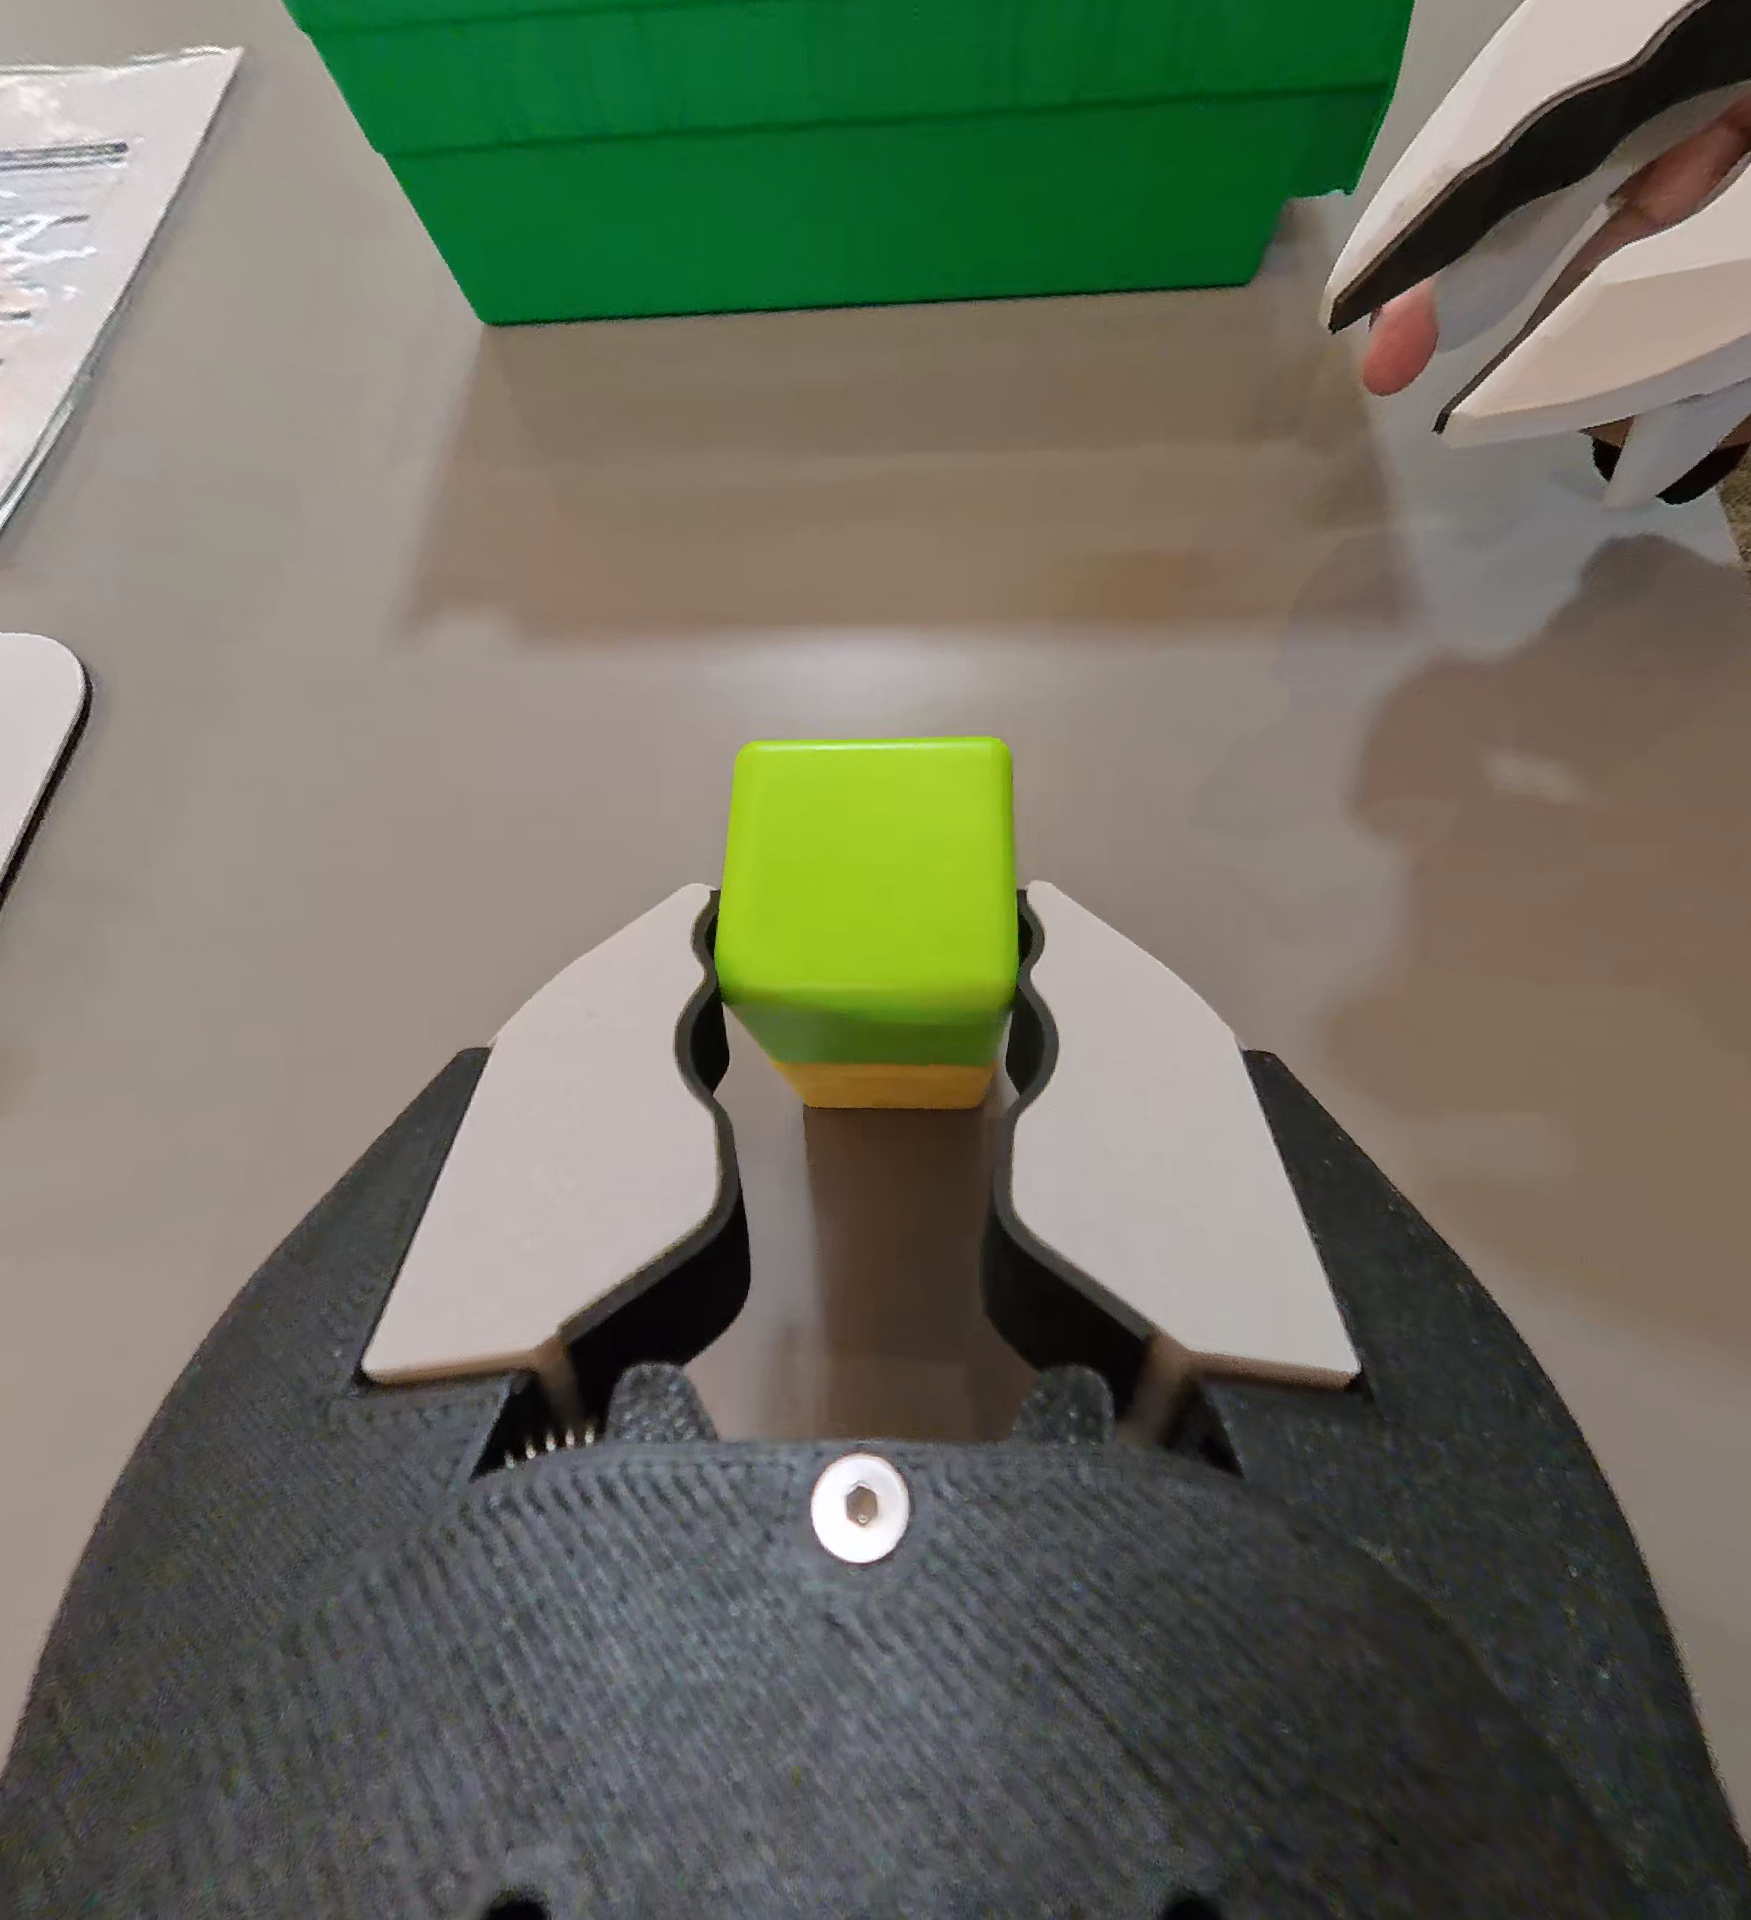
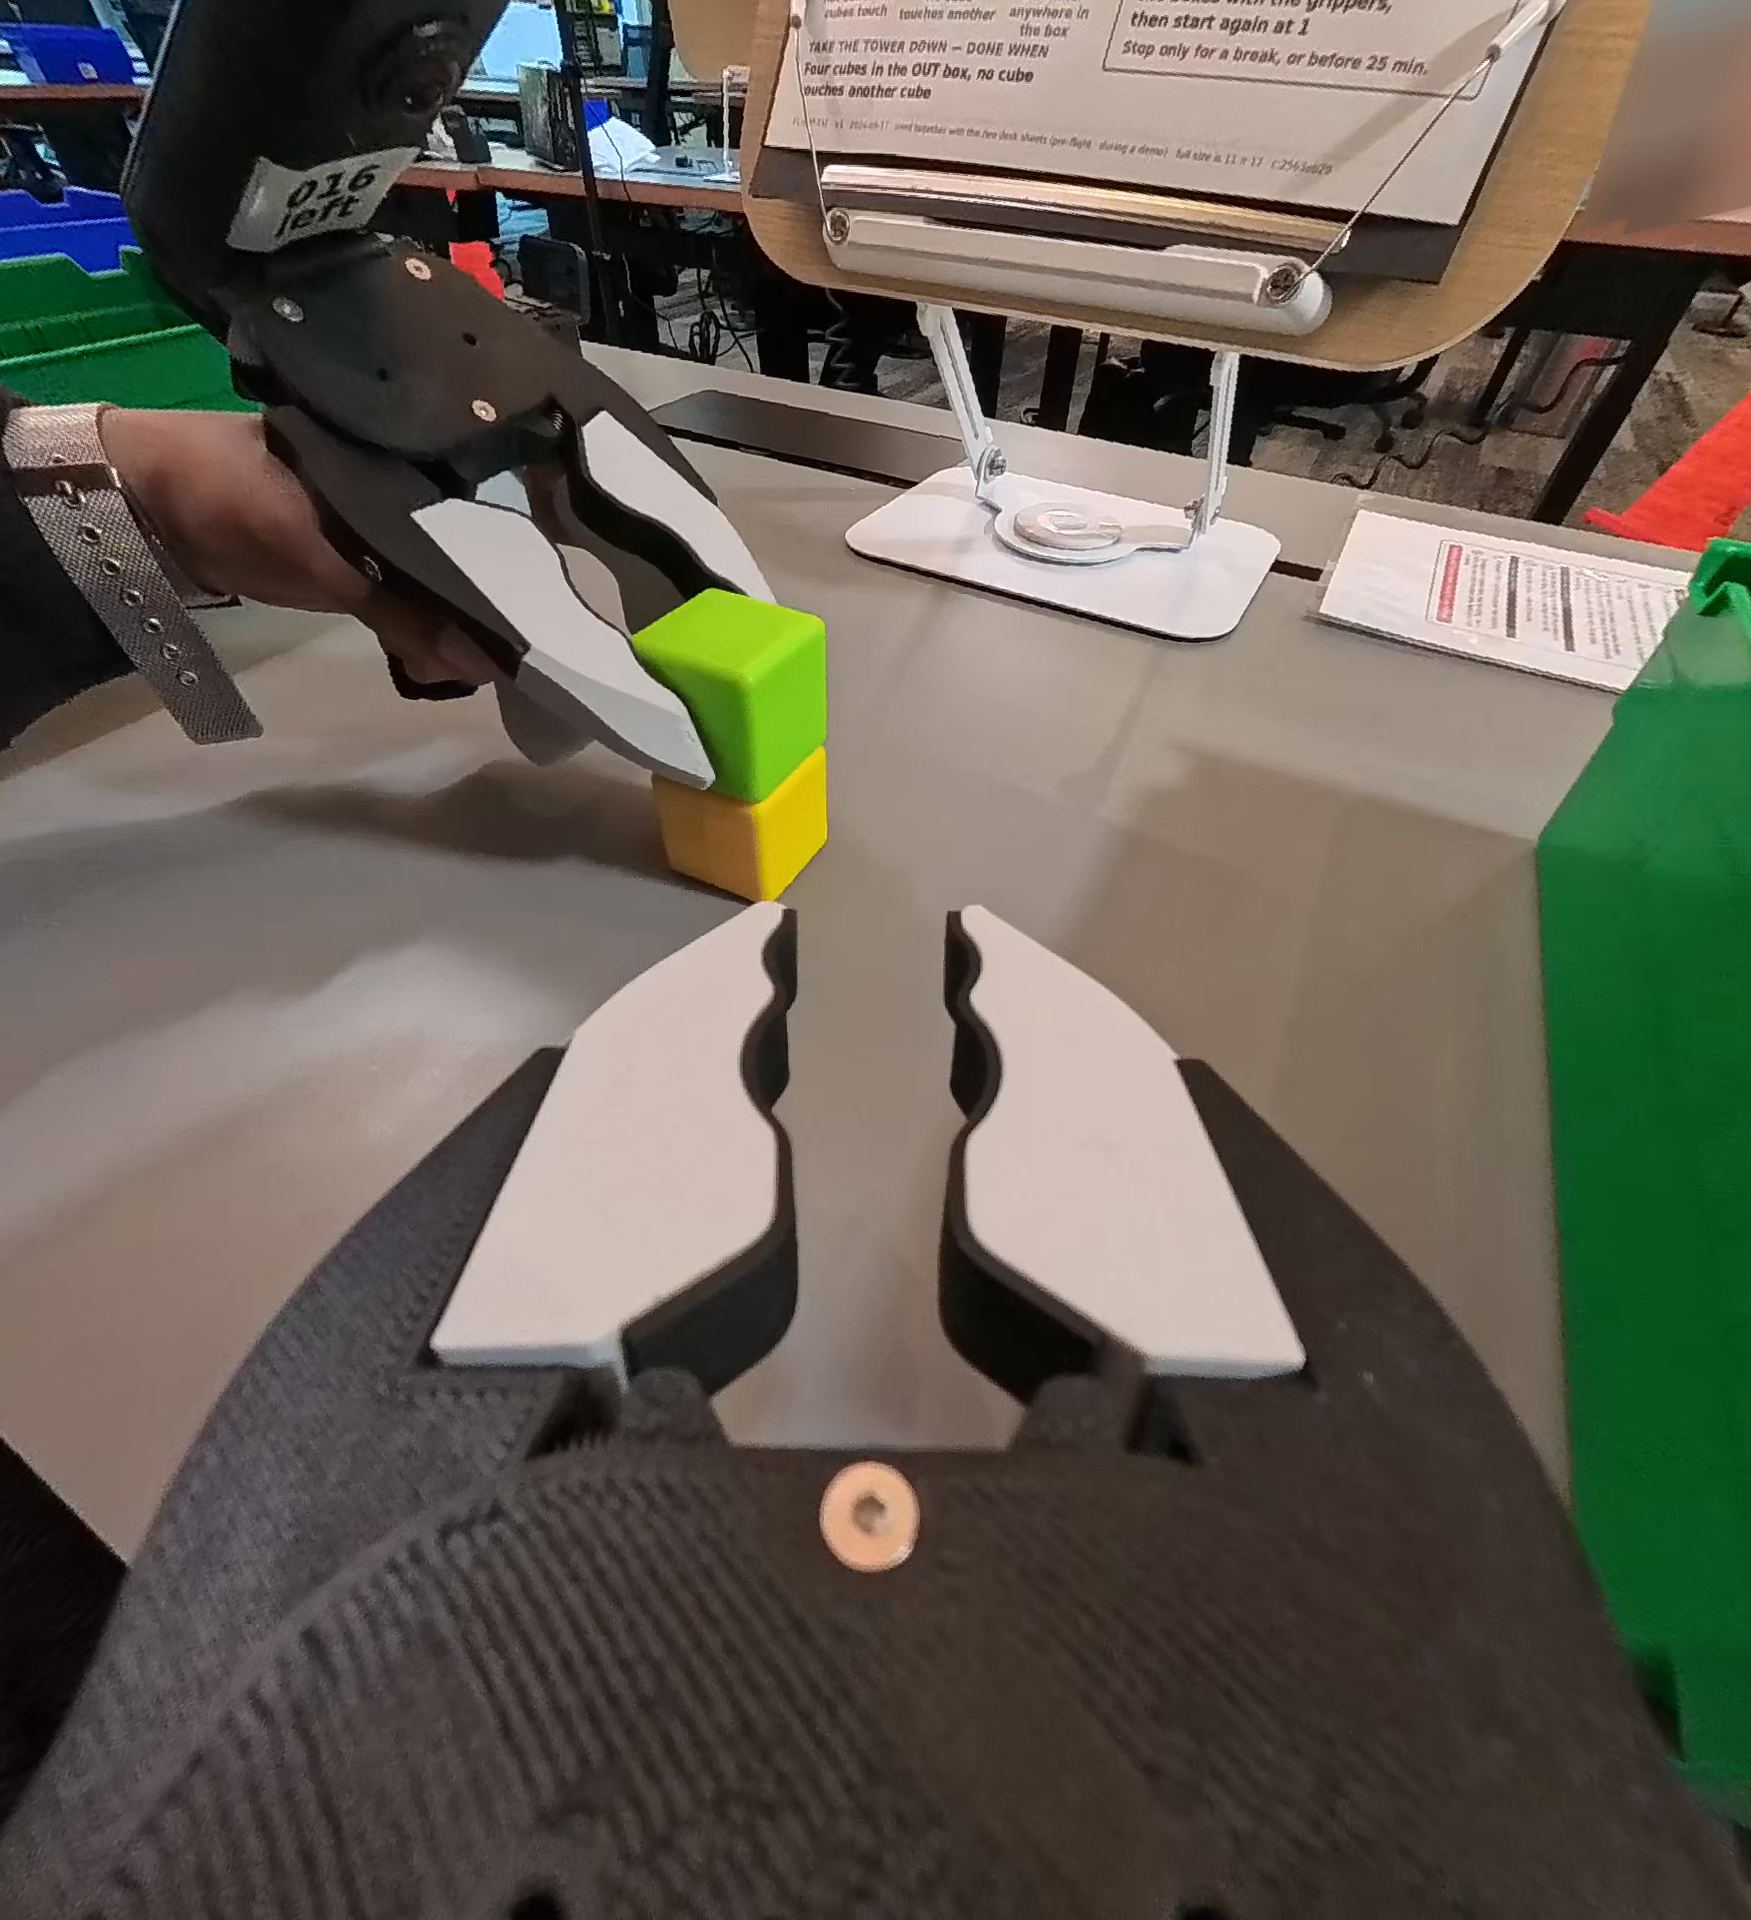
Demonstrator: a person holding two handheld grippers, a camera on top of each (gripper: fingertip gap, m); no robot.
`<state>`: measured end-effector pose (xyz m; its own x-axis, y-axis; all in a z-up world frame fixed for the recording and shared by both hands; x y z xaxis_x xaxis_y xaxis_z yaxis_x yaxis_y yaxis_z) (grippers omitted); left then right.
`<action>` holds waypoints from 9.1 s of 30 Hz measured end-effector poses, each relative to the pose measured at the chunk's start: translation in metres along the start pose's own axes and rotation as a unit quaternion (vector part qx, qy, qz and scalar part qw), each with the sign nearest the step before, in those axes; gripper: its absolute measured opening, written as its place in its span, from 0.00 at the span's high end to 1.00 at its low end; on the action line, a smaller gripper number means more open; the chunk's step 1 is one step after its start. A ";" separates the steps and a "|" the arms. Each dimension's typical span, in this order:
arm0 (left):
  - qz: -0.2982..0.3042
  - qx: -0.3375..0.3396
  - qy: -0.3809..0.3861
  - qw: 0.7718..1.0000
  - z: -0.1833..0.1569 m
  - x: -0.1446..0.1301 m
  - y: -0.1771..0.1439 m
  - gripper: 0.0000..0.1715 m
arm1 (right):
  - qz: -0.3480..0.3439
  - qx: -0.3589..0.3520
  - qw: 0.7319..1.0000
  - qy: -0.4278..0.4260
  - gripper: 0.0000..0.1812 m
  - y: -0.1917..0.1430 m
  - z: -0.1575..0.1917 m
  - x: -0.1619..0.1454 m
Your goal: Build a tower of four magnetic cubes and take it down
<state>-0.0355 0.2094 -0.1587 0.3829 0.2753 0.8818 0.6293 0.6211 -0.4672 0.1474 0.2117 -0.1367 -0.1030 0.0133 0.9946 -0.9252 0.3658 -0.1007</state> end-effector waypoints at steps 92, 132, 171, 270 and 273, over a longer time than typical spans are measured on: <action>0.288 0.391 -0.424 0.765 0.039 -0.194 -0.327 0.65 | -0.005 0.064 0.997 -0.047 0.84 0.051 0.023 0.006; 0.022 0.091 -0.076 0.993 0.022 0.059 -0.073 0.70 | 0.004 -0.010 0.999 -0.042 0.84 0.005 -0.003 -0.001; 0.038 -0.008 -0.028 0.999 0.003 0.038 -0.029 0.70 | 0.004 -0.023 0.999 -0.034 0.84 -0.007 -0.008 -0.001; 0.062 0.657 -0.486 0.573 0.114 -0.231 -0.377 0.65 | 0.009 0.028 0.999 -0.044 0.84 0.023 0.010 -0.001; 0.056 0.659 -0.487 0.571 0.112 -0.231 -0.380 0.70 | 0.010 0.028 0.998 -0.046 0.84 0.023 0.010 -0.001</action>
<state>-0.4391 -0.0080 -0.1778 -0.5904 0.2467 0.7684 -0.6629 0.3948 -0.6361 0.1225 0.2103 -0.1403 -0.1525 -0.0675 0.9860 -0.9414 0.3135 -0.1241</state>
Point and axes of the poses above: each gripper's, where its closed fingertips meet, y out along the fingers, x out of its top, z = x × y across the jaws, the point moved 5 cm from there along -y, back along the fingers, and after that the axes turned 9 degrees about -z, right-handed, at the moved point
